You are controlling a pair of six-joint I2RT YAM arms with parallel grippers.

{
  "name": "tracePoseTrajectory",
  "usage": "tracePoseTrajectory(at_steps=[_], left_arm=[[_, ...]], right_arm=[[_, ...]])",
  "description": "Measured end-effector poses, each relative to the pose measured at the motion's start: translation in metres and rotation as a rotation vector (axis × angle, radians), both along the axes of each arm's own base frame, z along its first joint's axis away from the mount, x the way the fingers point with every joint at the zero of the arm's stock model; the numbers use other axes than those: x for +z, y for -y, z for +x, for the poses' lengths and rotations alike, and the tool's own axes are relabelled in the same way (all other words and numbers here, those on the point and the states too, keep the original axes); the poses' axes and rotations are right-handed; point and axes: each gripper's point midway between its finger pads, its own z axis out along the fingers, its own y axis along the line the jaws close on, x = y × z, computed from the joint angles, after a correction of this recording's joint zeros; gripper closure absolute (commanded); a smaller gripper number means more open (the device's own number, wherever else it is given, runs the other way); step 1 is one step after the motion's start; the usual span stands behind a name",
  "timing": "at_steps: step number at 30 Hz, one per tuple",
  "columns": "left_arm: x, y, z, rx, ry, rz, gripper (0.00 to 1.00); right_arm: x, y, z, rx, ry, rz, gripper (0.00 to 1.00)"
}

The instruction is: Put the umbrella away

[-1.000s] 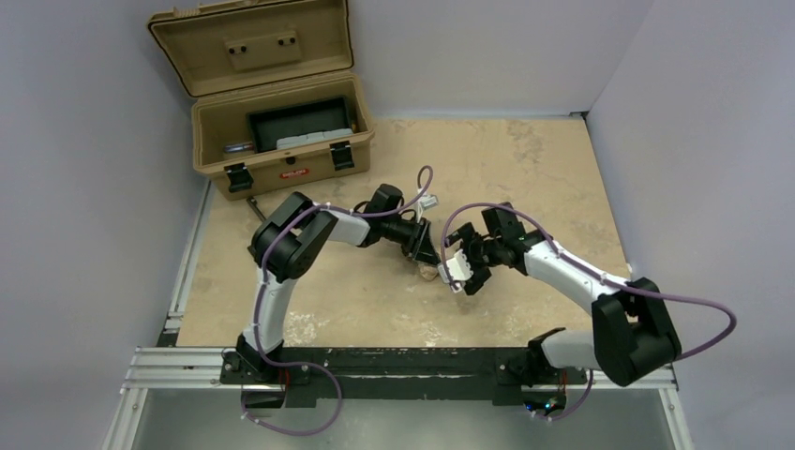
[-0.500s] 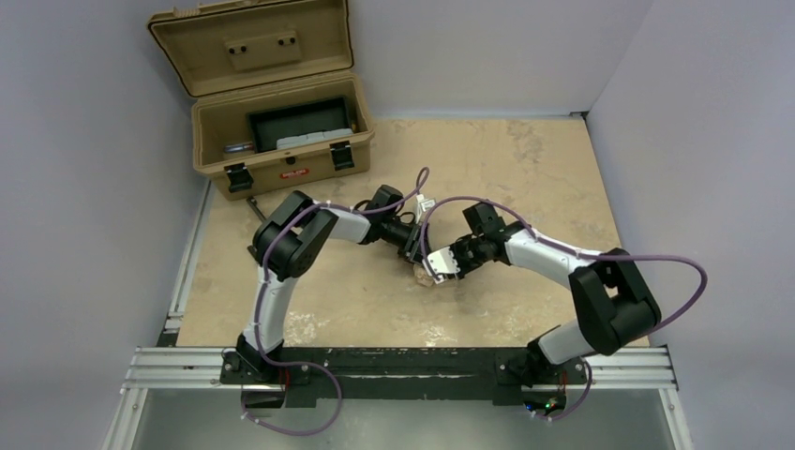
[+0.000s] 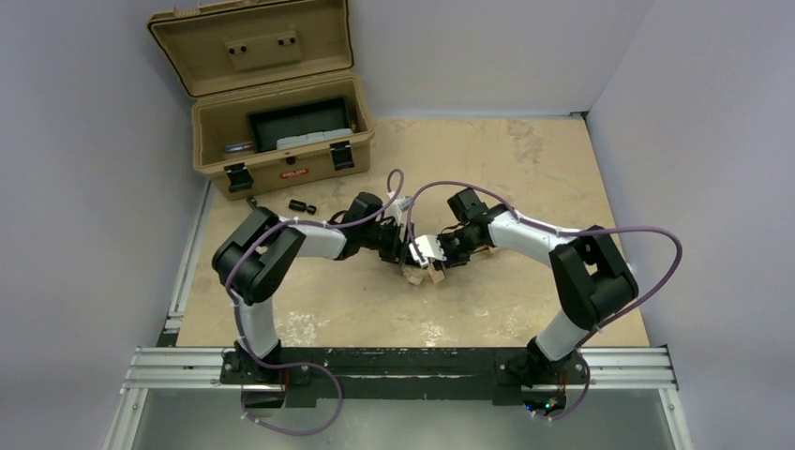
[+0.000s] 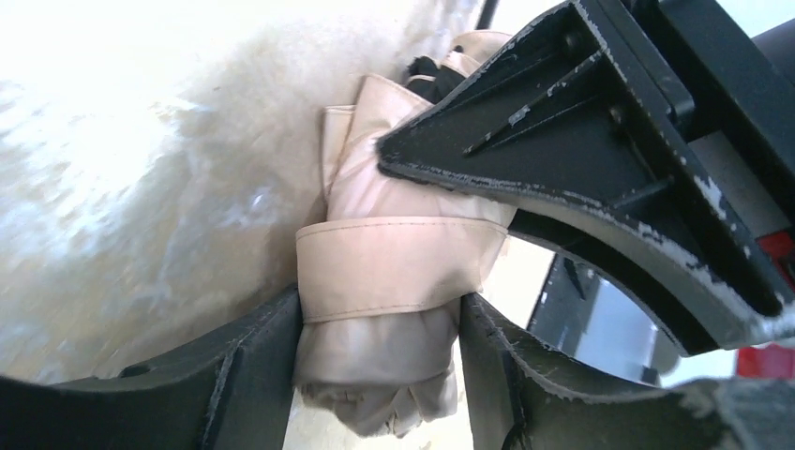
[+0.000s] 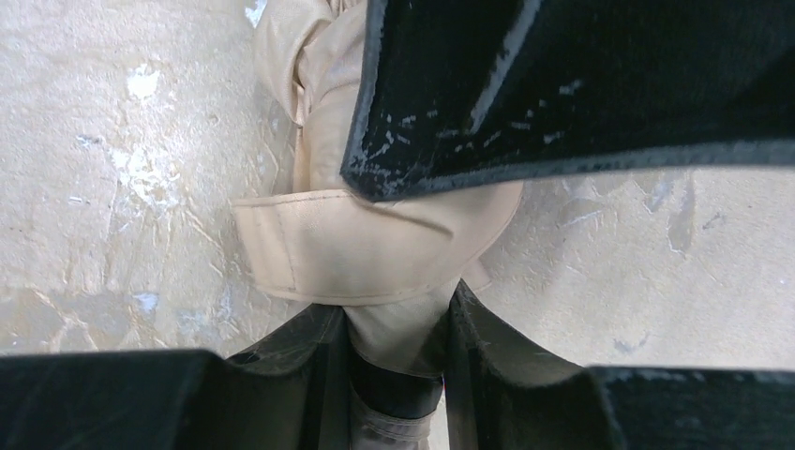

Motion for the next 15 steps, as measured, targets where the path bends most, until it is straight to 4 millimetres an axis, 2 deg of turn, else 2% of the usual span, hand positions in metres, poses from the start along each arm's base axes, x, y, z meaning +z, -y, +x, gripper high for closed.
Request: tracePoseTrajectory(at_steps=[8,15], left_arm=[[0.008,-0.032,0.003,0.117,0.172,0.080,0.43],[0.023,-0.069,-0.013,0.141,0.439,0.094,0.42]], right_arm=[[-0.004,-0.007,-0.001,-0.040,-0.100,0.016,1.00],[-0.009,-0.008,-0.002,-0.079,-0.235,0.017,1.00]])
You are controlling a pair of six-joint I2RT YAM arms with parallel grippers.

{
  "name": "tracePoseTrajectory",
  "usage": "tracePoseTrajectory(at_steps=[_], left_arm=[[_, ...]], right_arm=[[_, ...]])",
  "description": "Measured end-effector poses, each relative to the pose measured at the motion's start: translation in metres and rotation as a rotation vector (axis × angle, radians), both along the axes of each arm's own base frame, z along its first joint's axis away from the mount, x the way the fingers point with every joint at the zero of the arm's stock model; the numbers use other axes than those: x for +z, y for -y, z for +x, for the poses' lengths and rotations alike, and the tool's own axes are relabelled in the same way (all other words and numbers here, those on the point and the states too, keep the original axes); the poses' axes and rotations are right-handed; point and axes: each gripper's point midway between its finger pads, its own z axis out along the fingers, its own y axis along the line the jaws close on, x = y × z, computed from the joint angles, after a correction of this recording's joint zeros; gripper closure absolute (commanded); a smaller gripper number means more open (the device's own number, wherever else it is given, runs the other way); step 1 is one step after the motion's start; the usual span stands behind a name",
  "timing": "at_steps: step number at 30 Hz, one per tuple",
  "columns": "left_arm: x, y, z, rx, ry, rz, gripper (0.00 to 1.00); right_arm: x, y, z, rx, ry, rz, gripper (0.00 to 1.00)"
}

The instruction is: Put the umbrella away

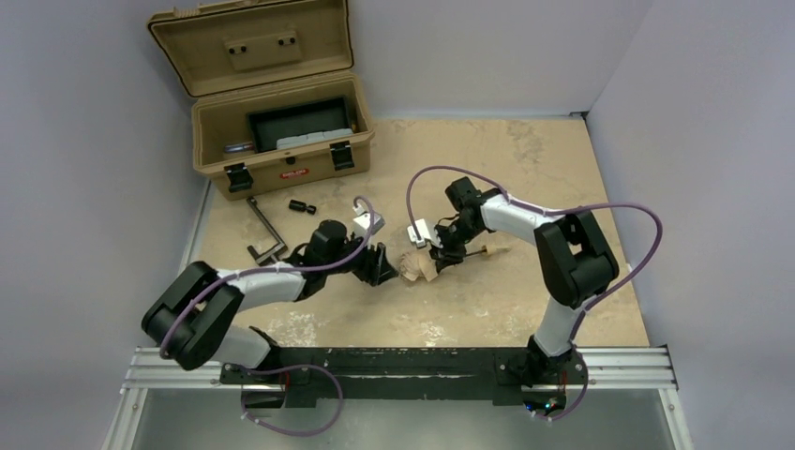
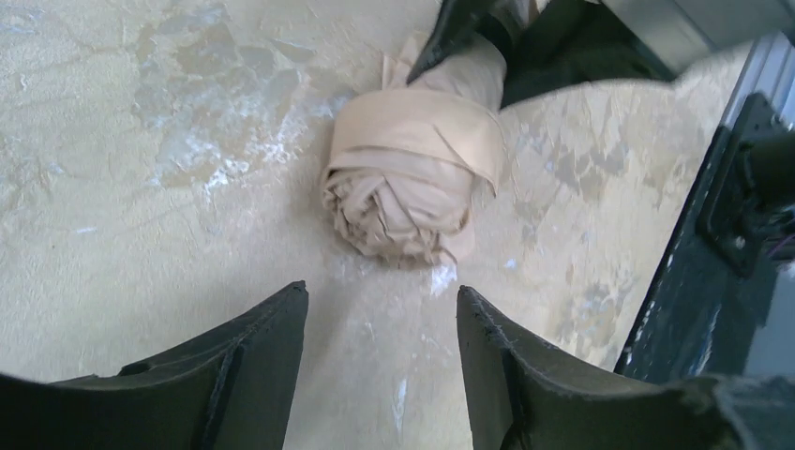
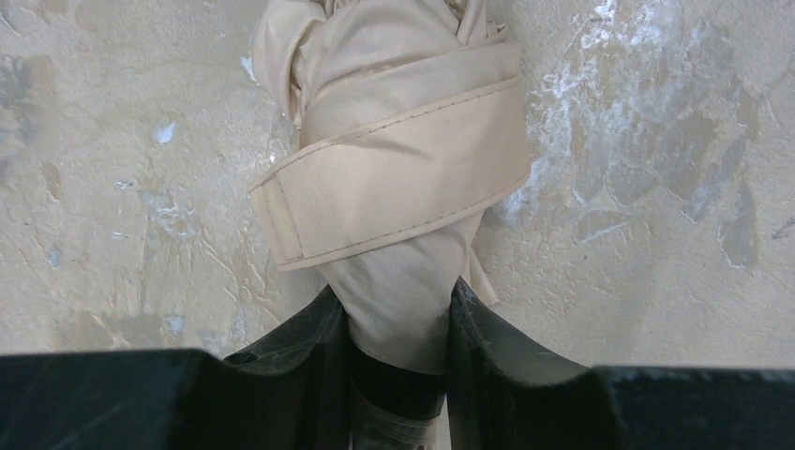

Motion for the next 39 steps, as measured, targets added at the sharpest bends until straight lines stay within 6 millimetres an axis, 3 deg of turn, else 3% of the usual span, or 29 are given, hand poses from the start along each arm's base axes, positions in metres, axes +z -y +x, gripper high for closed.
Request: tracePoseTrajectory(at_steps=[6,12,24,32,39], left_arm=[[0.008,-0.009,-0.016,-0.015,0.122,0.014,0.42],[0.009,-0.003,-0.023,0.030,0.064,-0.055,0.45],[-0.014,0.044,-0.062,0.123,-0.240,-0.245,0.47],[-0.026,0.065,-0.055,0.274,-0.328,-0.388,0.51],[-0.026,0.067,-0.044,0.421,-0.317,-0.441,0.55]], right_arm=[[-0.001,-0.002,-0.001,-0.037,-0.066,0.004,1.00],[-0.002,-0.006,-0.003,-0.070,-0.136,0.002,1.00],[-0.002,-0.009,-0.006,-0.128,-0.187,0.006,1.00],[-0.002,-0.010,-0.006,-0.145,-0.192,0.010,1.00],[-0.002,-0.011,-0.006,-0.150,-0.194,0.011,1.00]])
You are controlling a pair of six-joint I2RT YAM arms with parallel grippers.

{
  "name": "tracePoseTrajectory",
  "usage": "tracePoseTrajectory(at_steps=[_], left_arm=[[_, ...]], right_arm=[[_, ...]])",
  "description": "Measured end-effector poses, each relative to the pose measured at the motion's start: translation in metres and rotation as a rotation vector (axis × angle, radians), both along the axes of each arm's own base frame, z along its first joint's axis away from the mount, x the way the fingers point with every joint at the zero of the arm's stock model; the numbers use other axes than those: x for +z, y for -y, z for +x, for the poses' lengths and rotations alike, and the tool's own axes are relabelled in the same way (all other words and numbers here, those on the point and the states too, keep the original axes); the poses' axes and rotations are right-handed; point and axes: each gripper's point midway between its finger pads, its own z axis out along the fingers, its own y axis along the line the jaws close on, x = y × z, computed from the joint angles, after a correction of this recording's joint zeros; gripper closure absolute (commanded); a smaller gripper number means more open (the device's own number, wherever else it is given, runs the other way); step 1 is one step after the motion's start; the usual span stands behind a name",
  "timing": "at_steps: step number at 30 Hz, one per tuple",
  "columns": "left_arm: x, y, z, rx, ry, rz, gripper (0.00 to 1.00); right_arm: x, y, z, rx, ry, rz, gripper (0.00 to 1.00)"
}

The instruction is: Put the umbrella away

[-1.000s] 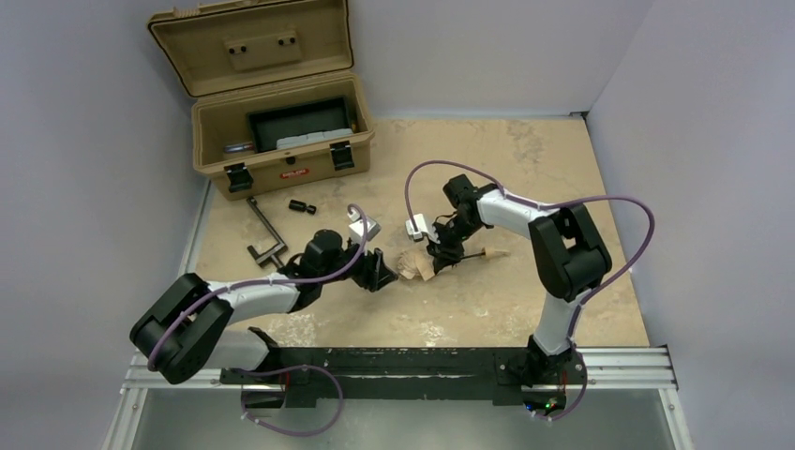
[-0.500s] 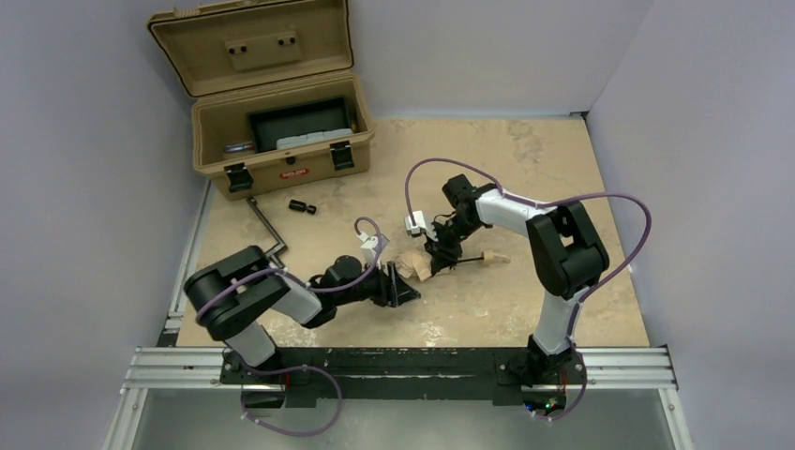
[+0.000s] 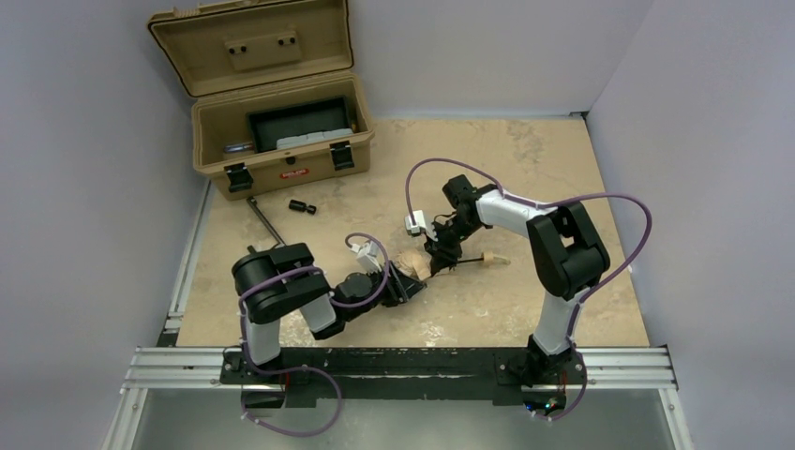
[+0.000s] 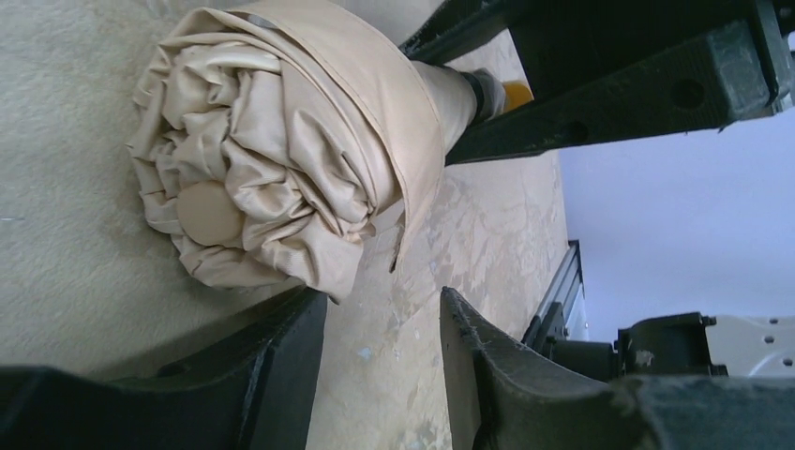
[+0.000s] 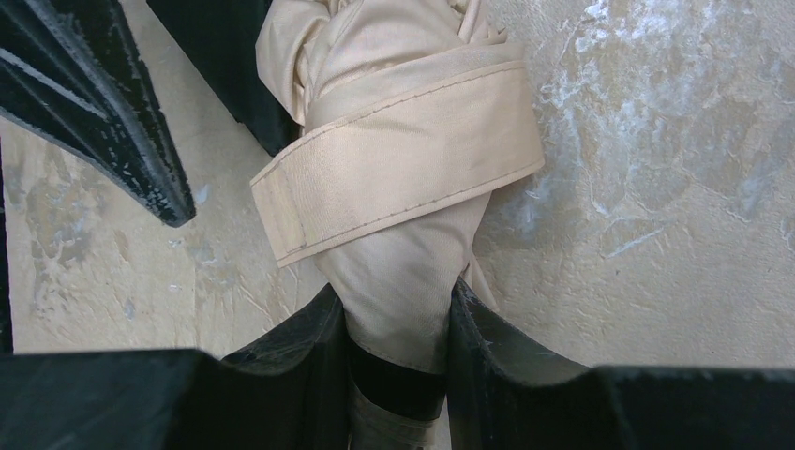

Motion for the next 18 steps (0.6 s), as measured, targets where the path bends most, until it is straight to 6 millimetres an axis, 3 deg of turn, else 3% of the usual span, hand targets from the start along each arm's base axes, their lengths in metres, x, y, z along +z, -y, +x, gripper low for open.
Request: tracePoseTrajectory(at_steps=[8,18], left_arm=[[0.000,0.001,0.018,0.108,-0.003,-0.014,0.57],[0.000,0.010,0.021,0.121,-0.041,-0.056,0.62]], right_arm=[[0.000,0.000,0.000,-0.006,-0.003,0.000,1.00],[0.000,0.000,0.000,-0.009,-0.005,0.000,1.00]])
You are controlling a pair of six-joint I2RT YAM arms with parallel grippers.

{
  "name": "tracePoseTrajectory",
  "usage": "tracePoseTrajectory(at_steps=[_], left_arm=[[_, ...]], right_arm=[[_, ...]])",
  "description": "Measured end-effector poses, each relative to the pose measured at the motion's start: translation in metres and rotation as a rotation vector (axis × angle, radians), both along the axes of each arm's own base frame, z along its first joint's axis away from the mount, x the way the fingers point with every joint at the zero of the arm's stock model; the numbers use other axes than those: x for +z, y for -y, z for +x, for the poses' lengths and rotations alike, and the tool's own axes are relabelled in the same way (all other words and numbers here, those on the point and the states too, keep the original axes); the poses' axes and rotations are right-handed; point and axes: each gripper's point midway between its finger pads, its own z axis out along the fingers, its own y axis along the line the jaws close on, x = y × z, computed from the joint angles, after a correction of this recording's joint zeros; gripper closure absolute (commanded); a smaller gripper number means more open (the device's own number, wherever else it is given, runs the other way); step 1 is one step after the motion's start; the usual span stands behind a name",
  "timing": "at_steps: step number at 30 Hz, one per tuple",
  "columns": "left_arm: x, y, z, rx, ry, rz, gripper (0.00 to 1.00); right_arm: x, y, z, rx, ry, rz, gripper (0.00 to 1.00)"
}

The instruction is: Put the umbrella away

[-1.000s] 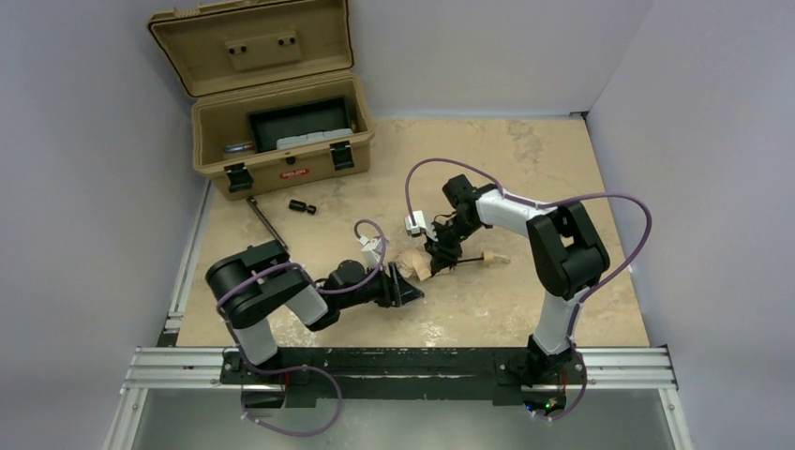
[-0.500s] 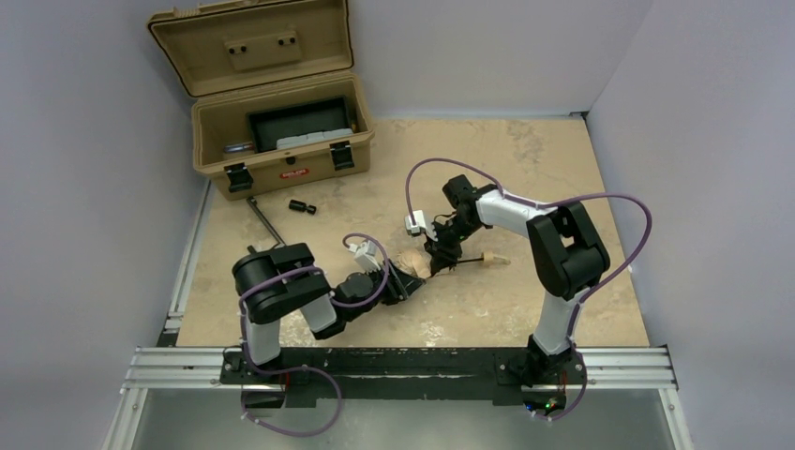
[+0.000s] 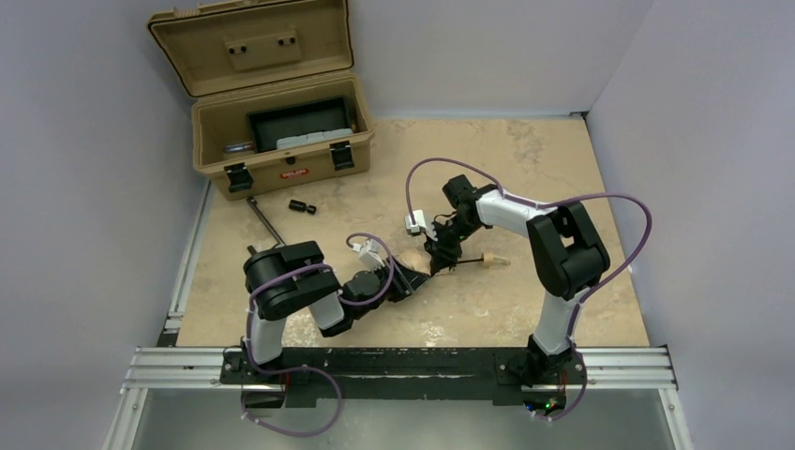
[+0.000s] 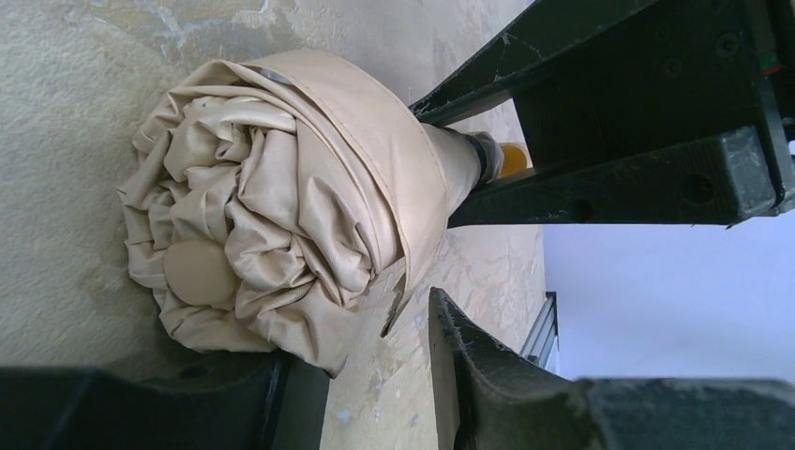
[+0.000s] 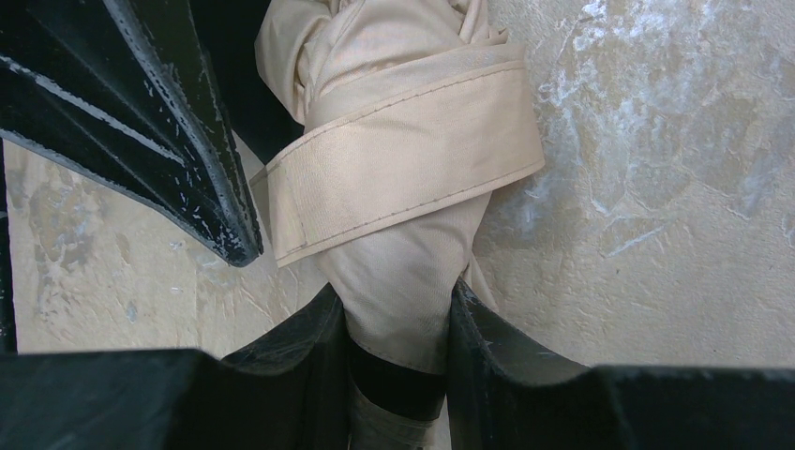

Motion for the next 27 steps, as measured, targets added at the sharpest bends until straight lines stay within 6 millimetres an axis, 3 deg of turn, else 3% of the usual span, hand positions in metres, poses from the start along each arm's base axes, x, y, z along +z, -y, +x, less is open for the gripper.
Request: tracePoseTrajectory(at_steps=[11,13,15,27], left_arm=[[0.012,-0.001,0.007,0.055,-0.016,-0.046,0.73],[0.012,-0.001,0.008,0.066,-0.029,-0.055,0.81],[0.012,-0.002,0.009,0.076,-0.042,-0.063,1.00],[0.022,-0.011,0.003,0.036,-0.016,-0.071,1.00]], right_arm=[[0.000,0.000,0.000,0.000,0.000,0.000,1.00],[0.000,0.000,0.000,0.000,0.000,0.000,1.00],[0.000,0.000,0.000,0.000,0.000,0.000,1.00],[0.001,0.001,0.004,-0.019,-0.001,0.000,1.00]])
